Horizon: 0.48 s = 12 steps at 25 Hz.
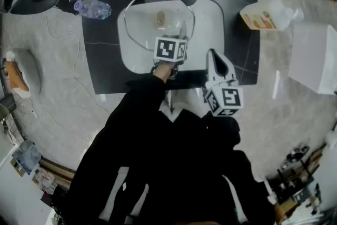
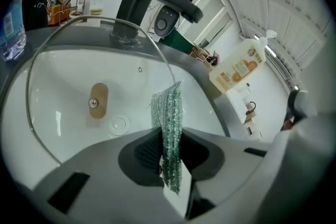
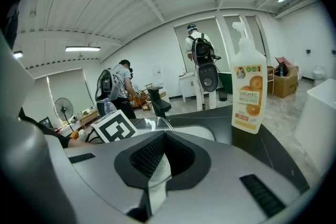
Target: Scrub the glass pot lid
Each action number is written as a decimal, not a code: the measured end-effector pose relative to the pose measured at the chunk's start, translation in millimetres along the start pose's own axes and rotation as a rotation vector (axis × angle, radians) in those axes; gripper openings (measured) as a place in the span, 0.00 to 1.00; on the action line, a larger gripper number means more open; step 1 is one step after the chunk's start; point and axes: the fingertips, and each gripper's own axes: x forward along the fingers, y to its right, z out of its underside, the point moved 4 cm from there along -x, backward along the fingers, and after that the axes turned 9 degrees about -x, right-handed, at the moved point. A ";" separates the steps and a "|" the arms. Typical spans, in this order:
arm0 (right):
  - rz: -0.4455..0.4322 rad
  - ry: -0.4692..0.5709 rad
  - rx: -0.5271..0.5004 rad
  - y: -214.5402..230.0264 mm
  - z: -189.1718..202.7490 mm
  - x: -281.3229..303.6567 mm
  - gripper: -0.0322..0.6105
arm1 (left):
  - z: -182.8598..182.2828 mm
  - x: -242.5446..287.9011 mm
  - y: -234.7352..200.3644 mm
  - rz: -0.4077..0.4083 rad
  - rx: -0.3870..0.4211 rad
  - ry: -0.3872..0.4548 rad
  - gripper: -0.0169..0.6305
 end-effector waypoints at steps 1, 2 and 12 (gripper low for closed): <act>0.004 -0.001 0.001 -1.5 -3.6 -1.5 0.05 | -0.8 -5.3 2.5 0.004 0.000 0.009 0.13; 0.009 -0.002 0.000 -3.3 -8.6 -2.9 0.05 | -1.5 -11.1 5.1 0.008 0.000 0.018 0.13; -0.046 0.038 -0.028 -24.7 -43.9 -11.0 0.05 | -4.7 -86.2 14.5 0.028 0.037 0.123 0.13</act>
